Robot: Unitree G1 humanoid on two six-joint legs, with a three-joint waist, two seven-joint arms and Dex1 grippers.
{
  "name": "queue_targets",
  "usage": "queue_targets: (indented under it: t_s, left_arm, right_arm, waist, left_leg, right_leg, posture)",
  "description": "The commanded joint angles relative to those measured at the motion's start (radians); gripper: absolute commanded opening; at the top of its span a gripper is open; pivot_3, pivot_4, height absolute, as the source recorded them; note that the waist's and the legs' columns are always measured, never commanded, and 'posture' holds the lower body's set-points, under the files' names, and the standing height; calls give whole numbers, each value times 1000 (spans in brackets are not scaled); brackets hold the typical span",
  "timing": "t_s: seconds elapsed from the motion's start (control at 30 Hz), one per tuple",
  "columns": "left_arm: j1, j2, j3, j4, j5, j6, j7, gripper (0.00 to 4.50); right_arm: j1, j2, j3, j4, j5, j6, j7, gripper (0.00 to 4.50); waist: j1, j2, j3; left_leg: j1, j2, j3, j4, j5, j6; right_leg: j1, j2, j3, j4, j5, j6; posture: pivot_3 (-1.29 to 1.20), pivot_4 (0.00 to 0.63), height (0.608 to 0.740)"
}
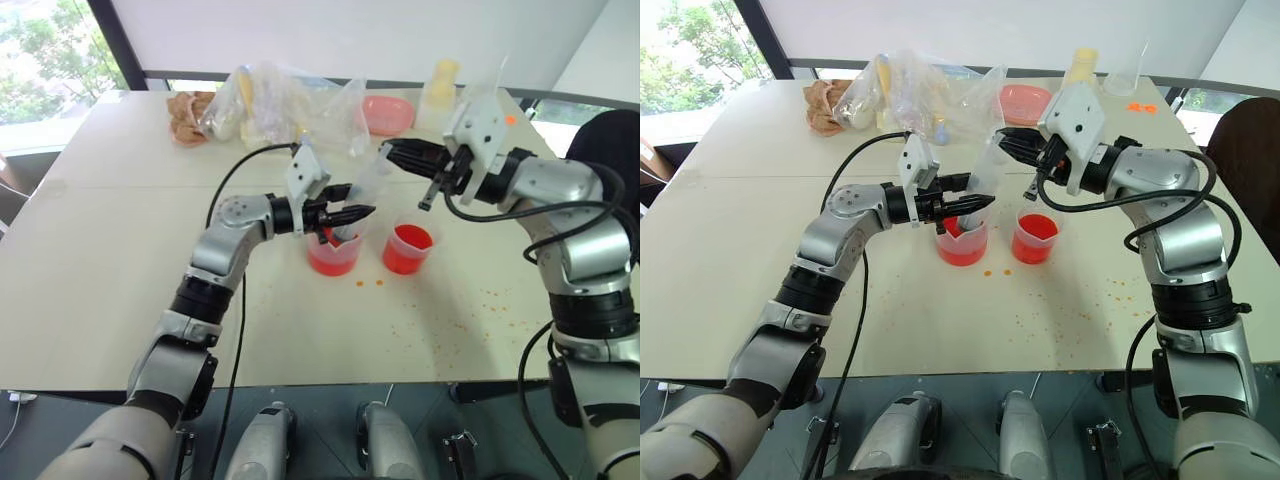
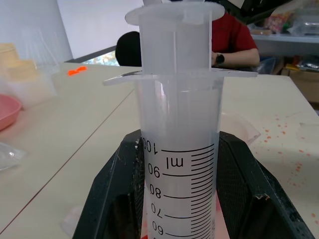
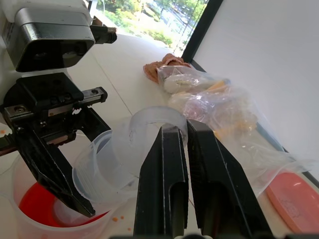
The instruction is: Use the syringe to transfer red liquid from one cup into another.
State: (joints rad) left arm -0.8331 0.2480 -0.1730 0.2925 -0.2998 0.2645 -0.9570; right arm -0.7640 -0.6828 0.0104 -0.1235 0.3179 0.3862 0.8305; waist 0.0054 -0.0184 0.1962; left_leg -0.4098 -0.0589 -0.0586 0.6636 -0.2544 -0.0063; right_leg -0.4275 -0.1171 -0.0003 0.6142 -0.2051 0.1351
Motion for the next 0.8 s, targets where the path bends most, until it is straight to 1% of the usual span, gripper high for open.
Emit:
queue_targets:
  t_s: [0.03,0.23,0.33,0.37,0.4,0.43,0.47,0.5,0.6,0.67,0.73,0.8]
  left_arm:
    - [35,7,-25,15,31,14,-11,1420]
    - [15,-3,-9,23,19,20,2,1420]
    - [0,-12,15,24,3,39,15,1420]
    - [-14,-7,27,32,16,29,38,1420]
    - [-24,-1,39,33,22,25,52,1420]
    - [-30,4,47,31,26,24,63,1420]
    - [-35,5,64,19,17,30,76,1420]
    - [-37,3,79,1,0,46,84,1420]
    - [-36,-4,115,-48,-48,98,104,1420]
    - [-30,0,121,-77,-60,121,103,1420]
    - [-22,12,119,-100,-62,134,97,1420]
    - [-18,22,124,-119,-69,148,91,1420]
  right_arm:
    - [-75,-33,-99,-22,-1,-46,-37,30]
    - [-64,-22,-94,-35,14,-31,-36,30]
    - [-52,-14,-98,-46,37,-10,-33,1023]
    - [-22,-23,-93,-79,61,6,-3,1466]
    - [-3,-26,-95,-100,61,16,-8,2035]
    - [10,-28,-99,-118,61,24,-13,2492]
    - [26,-30,-119,-135,73,40,-23,3068]
    - [42,-31,-152,-150,91,64,-44,3477]
    - [115,-55,-245,-212,155,145,-66,3477]
    - [200,-94,-319,-259,211,215,-53,3477]
    - [296,-139,-399,-317,292,292,-24,3477]
    - [357,-168,-462,-362,377,371,-22,3477]
  waist:
    - [0,0,0]
    - [0,0,0]
    - [2,0,0]
    - [2,0,0]
    - [3,0,0]
    - [3,0,0]
    - [4,0,0]
    - [4,0,0]
    - [7,0,0]
    - [11,0,0]
    - [10,0,0]
    - [5,0,0]
  left_leg:
    - [0,0,0,0,0,0]
    - [0,0,0,0,0,0]
    - [0,0,0,0,0,0]
    - [0,0,0,0,0,0]
    - [0,0,0,0,0,0]
    - [0,0,0,0,0,0]
    - [0,0,0,0,0,0]
    - [0,0,0,0,0,0]
    - [0,1,-1,0,0,0]
    - [0,1,-1,0,0,0]
    - [-1,1,-1,0,-1,1]
    - [-1,1,-1,0,-1,2]
  right_leg:
    - [0,0,0,0,0,0]
    - [0,0,0,0,0,0]
    - [0,0,0,0,0,0]
    - [0,0,0,0,0,0]
    - [0,0,0,0,0,0]
    - [0,0,0,0,0,0]
    - [0,0,0,0,0,0]
    - [0,0,0,0,0,0]
    - [0,0,0,0,0,0]
    - [0,-1,0,0,0,0]
    - [1,-1,0,-1,0,0]
    - [1,-1,0,-2,0,0]
  posture:
    - [0,150,740]
    - [0,150,740]
    - [0,150,740]
    - [0,150,740]
    - [0,150,740]
    - [0,150,740]
    - [0,150,740]
    - [0,150,740]
    - [0,150,740]
    - [0,150,740]
    - [0,150,740]
    - [0,150,740]
